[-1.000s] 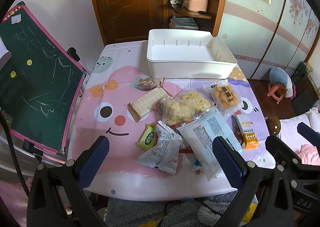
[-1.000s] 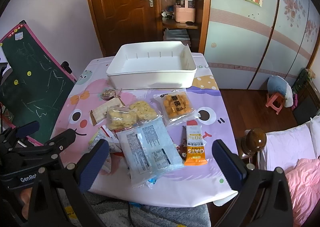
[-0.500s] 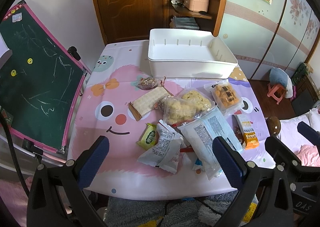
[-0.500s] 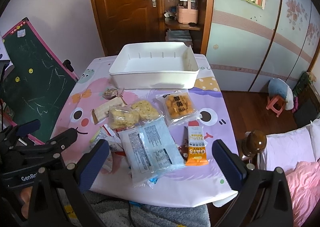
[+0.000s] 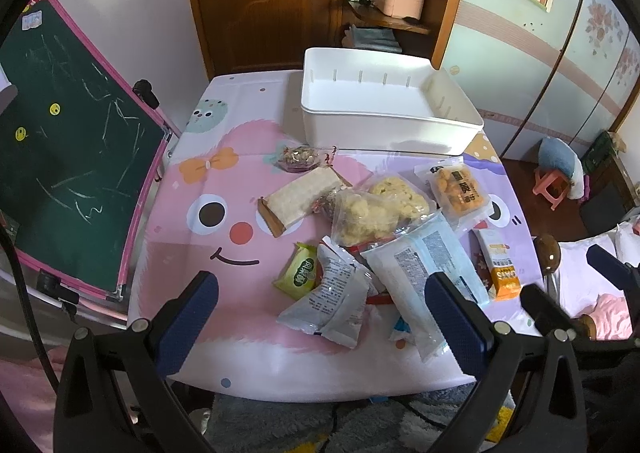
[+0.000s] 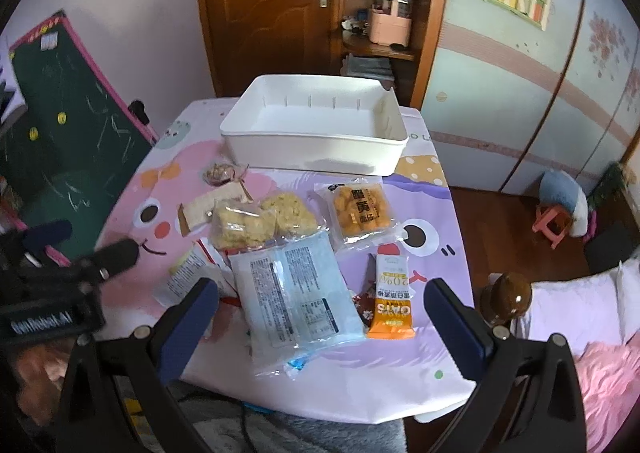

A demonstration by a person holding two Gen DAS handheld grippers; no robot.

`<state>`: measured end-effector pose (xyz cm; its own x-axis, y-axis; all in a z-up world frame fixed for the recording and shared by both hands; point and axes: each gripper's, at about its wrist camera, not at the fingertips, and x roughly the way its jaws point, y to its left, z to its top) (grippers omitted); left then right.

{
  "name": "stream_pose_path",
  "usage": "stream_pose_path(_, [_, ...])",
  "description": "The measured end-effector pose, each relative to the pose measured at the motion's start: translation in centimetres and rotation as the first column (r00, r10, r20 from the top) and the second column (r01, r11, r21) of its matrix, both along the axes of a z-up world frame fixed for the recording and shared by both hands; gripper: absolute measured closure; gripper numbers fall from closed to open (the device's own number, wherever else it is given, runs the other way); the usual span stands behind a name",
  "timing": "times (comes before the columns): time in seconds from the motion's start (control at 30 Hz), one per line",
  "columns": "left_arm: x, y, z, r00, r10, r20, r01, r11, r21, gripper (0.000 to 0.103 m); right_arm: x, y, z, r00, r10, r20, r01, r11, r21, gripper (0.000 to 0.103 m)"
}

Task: Organize snacks
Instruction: 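Grasp the white printed bag with the left tool while the right tool grasps the clear printed packet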

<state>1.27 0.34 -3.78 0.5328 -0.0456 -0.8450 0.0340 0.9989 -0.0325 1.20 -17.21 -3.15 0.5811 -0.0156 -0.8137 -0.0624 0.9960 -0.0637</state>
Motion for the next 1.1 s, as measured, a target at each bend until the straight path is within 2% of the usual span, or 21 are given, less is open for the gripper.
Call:
stream_pose_path(0.17, [1.3,0.1,-0.6,1.000,-0.003,-0.002,0.003,0.999,0.038,0.000,0.7,0.9,-2.0,0.997,0.063,-0.043,-0.063,0.998,-0.013,0.000])
stream_pose_path(0.33, [2.8,0.4,-2.6,0.998,-0.040,-0.038,0.041,0.998,0.039,0.000,1.4,1.5,-4.7,0.989,0.109,-0.099,-0.111,0.994,-0.012,0.001])
stream_pose_path(0.53, [5.0,2.0,-6.9,0.985,-0.059,-0.161,0.052,0.998,-0.046,0.000,2.6,1.6,-8.1,0.974,0.120,-0.190,-0.120,0.993,0.011,0.005])
stream_pose_path(0.7, [5.7,2.4,-10.2,0.970,-0.074,-0.230,0.058,0.995,-0.076,0.000,3.4,1.9,-10.3,0.960,0.136,-0.245,-0.136,0.991,0.018,0.005])
stream_pose_path(0.9, [6.6,2.1,-13.0,0.947,-0.087,-0.310,0.056,0.992,-0.109,0.000,4.0,4.1,-13.1,0.938,0.192,-0.287,-0.213,0.976,-0.041,0.005])
stream_pose_path(1.1, [6.8,1.2,-13.3,0.946,-0.099,-0.308,0.076,0.993,-0.087,0.002,3.7,6.6,-15.5,0.931,0.226,-0.286,-0.287,0.939,-0.190,0.006])
